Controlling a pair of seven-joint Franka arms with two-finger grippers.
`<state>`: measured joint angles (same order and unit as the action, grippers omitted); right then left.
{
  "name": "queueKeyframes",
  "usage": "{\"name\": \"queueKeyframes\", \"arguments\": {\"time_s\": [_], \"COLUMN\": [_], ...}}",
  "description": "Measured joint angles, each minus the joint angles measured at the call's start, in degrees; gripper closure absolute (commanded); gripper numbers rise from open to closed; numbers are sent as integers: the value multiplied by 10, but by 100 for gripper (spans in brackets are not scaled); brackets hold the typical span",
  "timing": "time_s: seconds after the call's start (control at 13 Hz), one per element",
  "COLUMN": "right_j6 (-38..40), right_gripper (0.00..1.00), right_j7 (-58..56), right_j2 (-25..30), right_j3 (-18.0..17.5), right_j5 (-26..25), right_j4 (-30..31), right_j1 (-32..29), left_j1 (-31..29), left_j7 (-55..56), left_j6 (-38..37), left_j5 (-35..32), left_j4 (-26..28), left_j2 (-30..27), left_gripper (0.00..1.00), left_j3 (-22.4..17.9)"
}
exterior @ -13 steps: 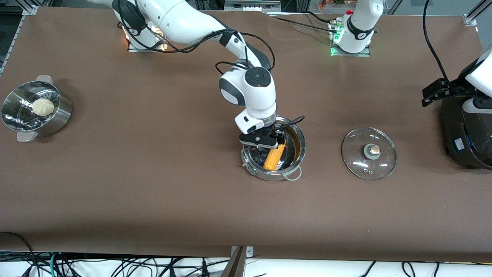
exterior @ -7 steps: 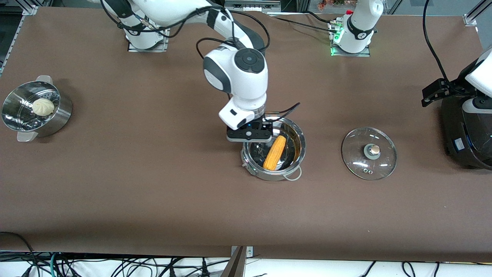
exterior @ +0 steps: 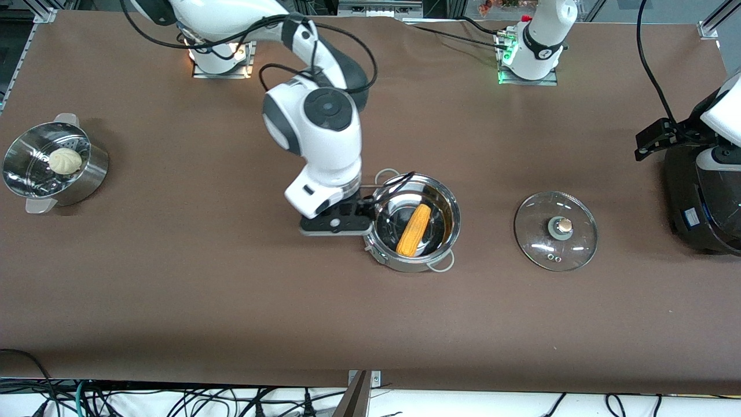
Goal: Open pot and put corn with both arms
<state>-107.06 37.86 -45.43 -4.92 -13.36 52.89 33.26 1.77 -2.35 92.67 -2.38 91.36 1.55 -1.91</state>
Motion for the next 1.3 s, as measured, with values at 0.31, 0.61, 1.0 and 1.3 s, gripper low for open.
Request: {"name": "queueKeyframes", "arguments": {"time_s": [0.31,0.61,1.0,1.3], "right_j6": [22,25,25,25], "right_gripper": [0,0,0,0], "right_j7": [-26,-28,-28,-28], "right_j2": [22,27,27,27], "right_j3": [-1,-4,-7,-7], "right_j5": [21,24,24,24], "right_j4": [0,1,2,2], "right_j1": [-66,-82,-79,-79], "left_j1": [0,0,0,0], "left_j7": [0,0,0,0], "left_j6": [-1,-3,-5,-5], "left_j5": [0,0,0,0], "left_j4": [0,0,0,0], "left_j2": [0,0,0,0], "left_gripper": [0,0,0,0], "left_j3": [0,0,0,0]}}
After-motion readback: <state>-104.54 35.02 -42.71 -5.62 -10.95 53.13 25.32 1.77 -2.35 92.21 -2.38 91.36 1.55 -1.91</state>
